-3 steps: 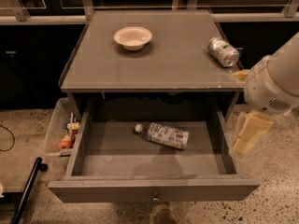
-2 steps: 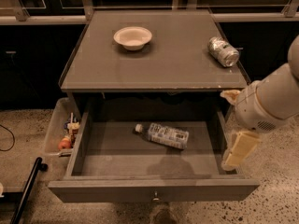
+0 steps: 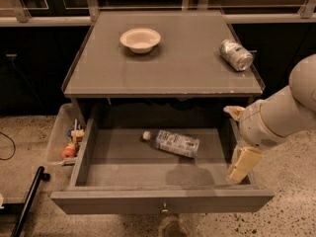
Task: Pick blue plastic bottle from top drawer and place on counter
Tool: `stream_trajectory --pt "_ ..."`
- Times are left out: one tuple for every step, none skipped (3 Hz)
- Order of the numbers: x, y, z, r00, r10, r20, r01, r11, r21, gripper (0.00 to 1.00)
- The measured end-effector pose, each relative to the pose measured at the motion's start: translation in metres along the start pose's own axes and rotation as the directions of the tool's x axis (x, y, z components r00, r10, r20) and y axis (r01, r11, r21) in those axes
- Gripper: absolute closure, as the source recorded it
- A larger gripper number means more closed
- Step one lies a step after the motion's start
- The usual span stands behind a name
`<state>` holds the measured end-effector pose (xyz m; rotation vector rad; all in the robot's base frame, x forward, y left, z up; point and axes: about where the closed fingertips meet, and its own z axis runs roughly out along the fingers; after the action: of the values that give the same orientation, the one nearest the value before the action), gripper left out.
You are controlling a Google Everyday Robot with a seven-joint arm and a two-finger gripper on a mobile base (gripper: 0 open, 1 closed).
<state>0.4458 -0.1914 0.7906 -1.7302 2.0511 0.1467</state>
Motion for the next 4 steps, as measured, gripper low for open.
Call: stream_trajectory --pt "0.0 -0.004 0.01 1.0 0.005 0.024 -0.006 0.9999 0.011 0.0" --pt "0.002 -0.018 0.04 0.996 0.044 0.084 -0.046 0.9988 0.019 0.0" --pt "-0.001 -0.031 0.078 0.986 0.072 0.151 -0.072 0.9974 0.001 0.0" --pt "-0.003 -0.042 0.112 0.976 0.084 0.2 -0.083 0.9965 -0.01 0.0"
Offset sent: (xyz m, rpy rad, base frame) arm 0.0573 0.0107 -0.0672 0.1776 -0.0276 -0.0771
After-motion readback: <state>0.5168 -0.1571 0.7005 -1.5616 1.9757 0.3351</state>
